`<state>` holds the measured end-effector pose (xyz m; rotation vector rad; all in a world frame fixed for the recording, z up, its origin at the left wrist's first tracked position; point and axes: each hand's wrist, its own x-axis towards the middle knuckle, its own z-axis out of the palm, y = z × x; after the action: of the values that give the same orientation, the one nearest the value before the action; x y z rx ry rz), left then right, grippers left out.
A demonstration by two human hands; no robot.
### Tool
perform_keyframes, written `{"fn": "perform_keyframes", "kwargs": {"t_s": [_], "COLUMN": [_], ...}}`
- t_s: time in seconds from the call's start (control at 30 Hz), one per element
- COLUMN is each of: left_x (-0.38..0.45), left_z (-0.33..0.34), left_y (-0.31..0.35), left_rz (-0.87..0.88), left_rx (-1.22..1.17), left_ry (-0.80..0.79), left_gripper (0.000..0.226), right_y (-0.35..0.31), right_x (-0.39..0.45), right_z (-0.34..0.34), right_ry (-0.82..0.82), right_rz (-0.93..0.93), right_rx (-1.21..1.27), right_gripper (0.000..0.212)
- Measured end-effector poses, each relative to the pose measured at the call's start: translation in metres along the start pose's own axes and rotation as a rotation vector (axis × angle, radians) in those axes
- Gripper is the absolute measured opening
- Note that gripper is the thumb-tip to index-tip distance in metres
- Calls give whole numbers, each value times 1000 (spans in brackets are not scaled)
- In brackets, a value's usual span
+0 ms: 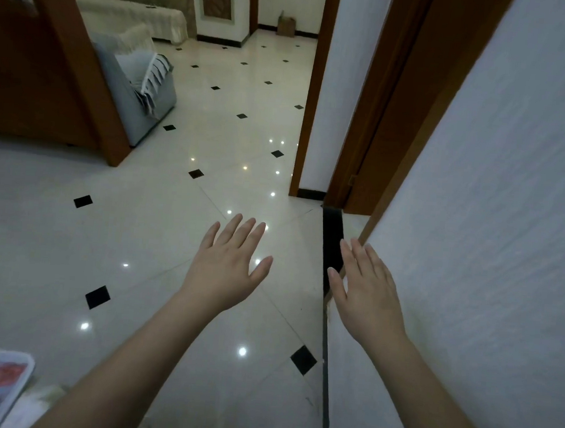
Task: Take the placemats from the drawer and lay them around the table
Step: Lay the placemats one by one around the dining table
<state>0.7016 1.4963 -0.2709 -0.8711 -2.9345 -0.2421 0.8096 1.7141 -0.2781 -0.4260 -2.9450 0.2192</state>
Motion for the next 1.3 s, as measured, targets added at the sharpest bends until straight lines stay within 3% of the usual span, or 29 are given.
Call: {"fn": "perform_keyframes", "kwargs": {"t_s": [0.53, 0.77, 0.93, 1.3], "left_x": [121, 143, 123, 70], "left_z": [-4, -22, -27, -43], "left_y": [-94, -143, -182, -297], "left_rz": [-274, -492, -685, -914], "left_rx": [34, 77, 98, 102], "left_ry": [-13, 31, 7, 112], "left_gripper": [88, 83, 80, 88], "right_y": [-51, -94, -151, -330], "right_x": [203, 291, 326, 356], "right_z": [29, 40, 63, 102], "right_ry": [-16, -38, -84, -148], "right_rz": [-256, -450, -602, -872], "right_rx": [100, 121, 146, 194], "right_gripper": [75, 63, 76, 79]}}
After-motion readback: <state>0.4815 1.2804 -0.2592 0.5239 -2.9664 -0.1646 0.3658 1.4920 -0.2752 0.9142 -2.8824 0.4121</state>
